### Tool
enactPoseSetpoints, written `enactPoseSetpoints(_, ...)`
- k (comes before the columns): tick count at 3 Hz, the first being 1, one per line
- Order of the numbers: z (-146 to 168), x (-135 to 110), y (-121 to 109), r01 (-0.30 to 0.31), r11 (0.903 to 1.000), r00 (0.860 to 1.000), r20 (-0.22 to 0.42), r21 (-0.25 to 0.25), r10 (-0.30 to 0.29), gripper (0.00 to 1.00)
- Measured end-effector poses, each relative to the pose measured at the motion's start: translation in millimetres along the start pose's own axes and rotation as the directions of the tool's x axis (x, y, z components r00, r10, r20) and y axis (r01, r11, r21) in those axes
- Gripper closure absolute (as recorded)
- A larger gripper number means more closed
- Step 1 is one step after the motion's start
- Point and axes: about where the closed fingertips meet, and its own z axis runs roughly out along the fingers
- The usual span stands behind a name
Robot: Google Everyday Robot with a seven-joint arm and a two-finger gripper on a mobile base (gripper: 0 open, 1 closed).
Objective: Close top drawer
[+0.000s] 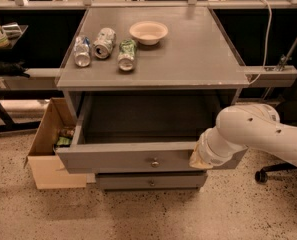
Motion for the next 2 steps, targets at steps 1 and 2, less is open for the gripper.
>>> enactPoseSetpoints(1,0.0,0.0,0.0,0.0,1.0,1.0,0.0,0.0,0.0,0.62)
enactPoseSetpoints(2,0.0,0.0,0.0,0.0,1.0,1.0,0.0,0.0,0.0,0.37)
